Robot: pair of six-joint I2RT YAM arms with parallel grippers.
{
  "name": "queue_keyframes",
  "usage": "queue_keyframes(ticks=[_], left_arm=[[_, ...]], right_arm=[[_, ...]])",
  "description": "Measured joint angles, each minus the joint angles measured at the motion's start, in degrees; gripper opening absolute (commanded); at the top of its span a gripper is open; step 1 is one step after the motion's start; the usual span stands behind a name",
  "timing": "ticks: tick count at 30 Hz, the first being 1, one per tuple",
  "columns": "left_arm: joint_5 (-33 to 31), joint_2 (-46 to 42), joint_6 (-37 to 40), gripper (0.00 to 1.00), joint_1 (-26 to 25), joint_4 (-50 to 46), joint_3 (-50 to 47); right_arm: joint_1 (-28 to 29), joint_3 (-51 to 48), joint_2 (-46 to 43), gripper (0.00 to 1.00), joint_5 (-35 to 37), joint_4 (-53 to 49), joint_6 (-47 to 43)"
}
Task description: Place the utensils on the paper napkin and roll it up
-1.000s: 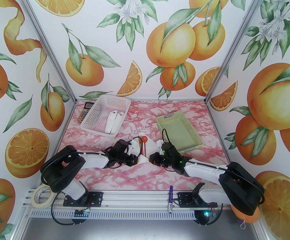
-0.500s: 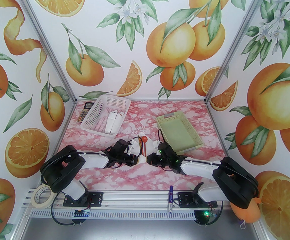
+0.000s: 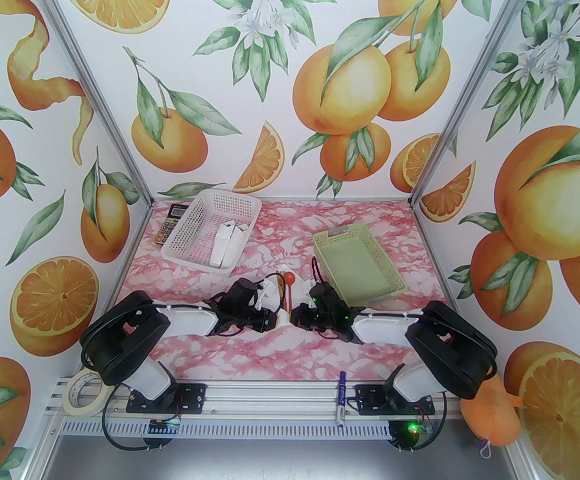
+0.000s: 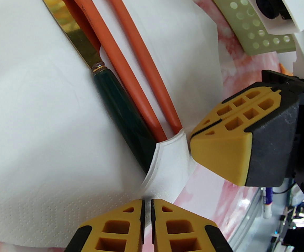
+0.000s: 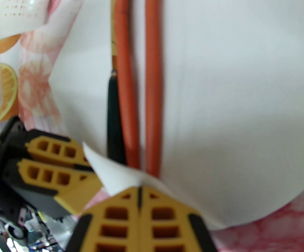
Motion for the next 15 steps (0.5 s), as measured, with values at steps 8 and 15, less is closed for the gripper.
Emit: queue_keyframes(ticks=[8, 15], left_arm=[[0.04, -5.18, -0.04, 0.18, 0.0, -1.84, 0.0], [2.8, -6.08, -0.96, 0.13, -0.37, -1.36, -0.42]], right_arm=[[0.0, 0.63, 0.7, 0.0, 0.96, -0.79, -0.44], [0.0, 0.66, 1.05, 0.0, 1.07, -0.68, -0.42]])
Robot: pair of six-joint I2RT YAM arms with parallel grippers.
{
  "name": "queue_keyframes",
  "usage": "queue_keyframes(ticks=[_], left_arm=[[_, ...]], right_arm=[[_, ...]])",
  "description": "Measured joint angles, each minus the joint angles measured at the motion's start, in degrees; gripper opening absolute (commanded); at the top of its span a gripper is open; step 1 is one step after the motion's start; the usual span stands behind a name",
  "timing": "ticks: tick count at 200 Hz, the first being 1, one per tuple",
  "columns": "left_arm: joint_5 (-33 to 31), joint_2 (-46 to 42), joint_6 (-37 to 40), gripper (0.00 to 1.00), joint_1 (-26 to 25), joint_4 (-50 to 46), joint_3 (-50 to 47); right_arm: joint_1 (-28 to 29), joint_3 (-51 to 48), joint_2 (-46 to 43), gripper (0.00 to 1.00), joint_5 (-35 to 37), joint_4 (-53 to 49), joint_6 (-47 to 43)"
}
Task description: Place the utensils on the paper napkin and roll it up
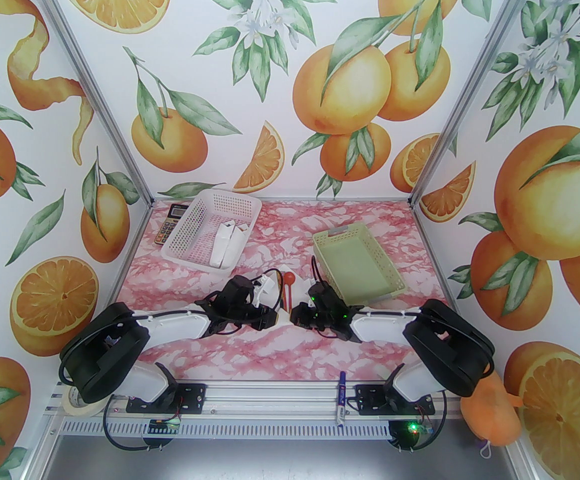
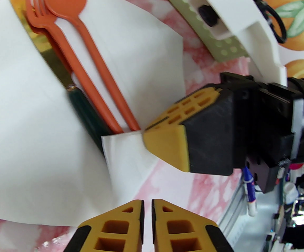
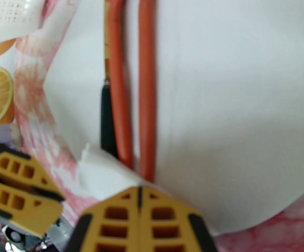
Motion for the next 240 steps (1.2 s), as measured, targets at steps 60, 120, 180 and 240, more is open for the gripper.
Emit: queue_keyframes(ticks=[60, 120, 180, 240], left_arm=[[0.85, 4.15, -0.57, 0.11, -1.25, 1.66, -0.02], [-1.55, 6.51, 1.31, 0.11, -1.22, 0.98, 0.55], [-2.36, 7.06, 2.01, 0.11, -1.11, 0.81, 0.94], [-2.69, 7.06, 2.1, 0.11, -0.37, 0.72, 1.62]], right_arm=[[0.0, 0.0, 0.0, 0.0, -0.02, -0.02, 0.0], [0.0, 0.0, 0.0, 0.0, -0.02, -0.02, -0.2], [0.0, 0.2, 0.0, 0.0, -0.02, -0.31, -0.66], [0.0, 0.48, 0.0, 0.0, 0.02, -0.96, -1.07]])
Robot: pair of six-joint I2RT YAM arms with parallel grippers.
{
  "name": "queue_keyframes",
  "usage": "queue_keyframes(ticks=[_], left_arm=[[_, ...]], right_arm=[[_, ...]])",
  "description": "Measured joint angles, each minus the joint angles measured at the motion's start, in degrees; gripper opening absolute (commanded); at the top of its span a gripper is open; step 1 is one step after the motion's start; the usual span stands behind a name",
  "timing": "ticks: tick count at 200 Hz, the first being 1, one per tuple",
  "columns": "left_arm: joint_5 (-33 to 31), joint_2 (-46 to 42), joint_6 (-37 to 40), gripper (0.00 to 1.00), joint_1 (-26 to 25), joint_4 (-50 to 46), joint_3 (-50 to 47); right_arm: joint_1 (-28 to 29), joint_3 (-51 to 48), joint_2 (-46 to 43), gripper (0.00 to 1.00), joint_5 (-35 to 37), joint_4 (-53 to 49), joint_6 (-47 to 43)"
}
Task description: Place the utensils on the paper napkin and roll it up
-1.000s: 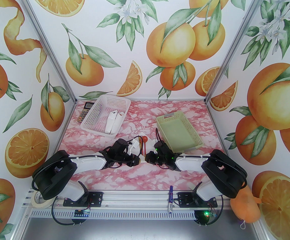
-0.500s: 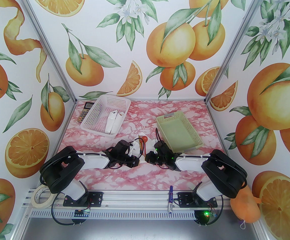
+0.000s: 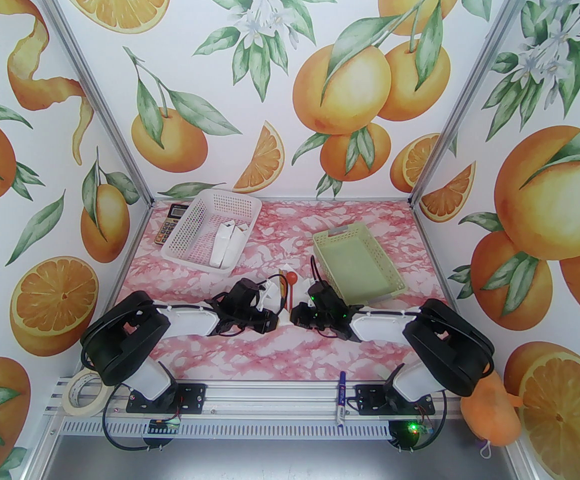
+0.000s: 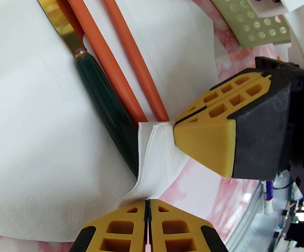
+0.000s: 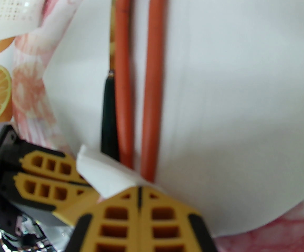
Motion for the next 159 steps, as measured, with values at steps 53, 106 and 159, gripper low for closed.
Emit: queue_keyframes(ticks=[53, 106, 159], left_arm=[[-0.15, 1.25, 0.37, 0.11, 0.48, 0.0, 1.03], [-0.11, 2.54, 0.98, 0.11, 0.48, 0.07, 1.81], [-0.39, 2.54, 1.44, 0.1, 0.48, 0.31, 1.66]], right_arm=[[0.0, 0.24, 0.0, 0.0, 0.17, -0.74, -0.2], [0.0, 0.5, -0.07, 0.0, 0.2, -1.27, -0.52], [0.0, 5.38, -3.89, 0.0, 0.39, -8.13, -3.06]])
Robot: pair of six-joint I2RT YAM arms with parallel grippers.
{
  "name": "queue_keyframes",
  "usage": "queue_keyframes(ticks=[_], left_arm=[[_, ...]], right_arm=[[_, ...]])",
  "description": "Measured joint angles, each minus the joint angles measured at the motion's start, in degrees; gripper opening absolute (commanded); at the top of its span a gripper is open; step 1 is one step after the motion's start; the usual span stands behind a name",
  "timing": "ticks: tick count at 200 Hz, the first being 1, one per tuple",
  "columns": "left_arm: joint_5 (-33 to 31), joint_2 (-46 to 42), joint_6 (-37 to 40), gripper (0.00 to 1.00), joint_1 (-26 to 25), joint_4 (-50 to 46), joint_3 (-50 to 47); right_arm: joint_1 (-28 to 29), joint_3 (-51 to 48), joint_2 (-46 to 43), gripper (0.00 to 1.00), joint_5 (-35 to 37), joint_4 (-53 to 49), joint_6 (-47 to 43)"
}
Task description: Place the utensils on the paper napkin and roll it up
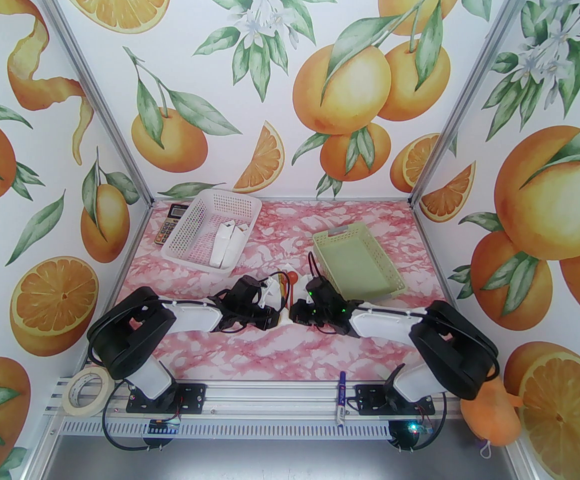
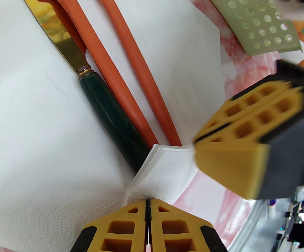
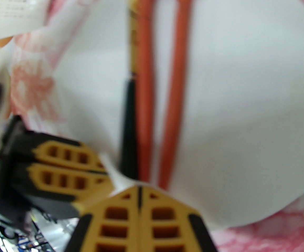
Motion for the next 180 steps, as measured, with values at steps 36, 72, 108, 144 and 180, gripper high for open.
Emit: queue_keyframes(ticks=[36, 72, 108, 144, 180], left_arm=[[-0.15, 0.0, 0.02, 0.1, 0.0, 0.63, -0.26], [-0.17, 0.0, 0.15, 0.1, 0.0, 0.63, -0.26], [-0.17, 0.0, 0.17, 0.1, 0.0, 0.63, -0.26], [-0.2, 0.0, 0.2, 0.1, 0.0, 0.63, -0.26], [-0.26, -0.02, 0.2, 0.1, -0.02, 0.61, -0.26]], right_arm=[[0.0, 0.68, -4.2, 0.0, 0.2, -1.38, -0.81], [0.0, -2.91, -4.31, 0.0, 0.22, -1.38, -0.52], [0.0, -3.91, -3.3, 0.0, 0.22, -1.44, -0.33], [0.0, -3.91, -0.96, 0.0, 0.39, -1.42, -0.35], [0.0, -3.87, 1.18, 0.0, 0.55, -1.2, -0.35]])
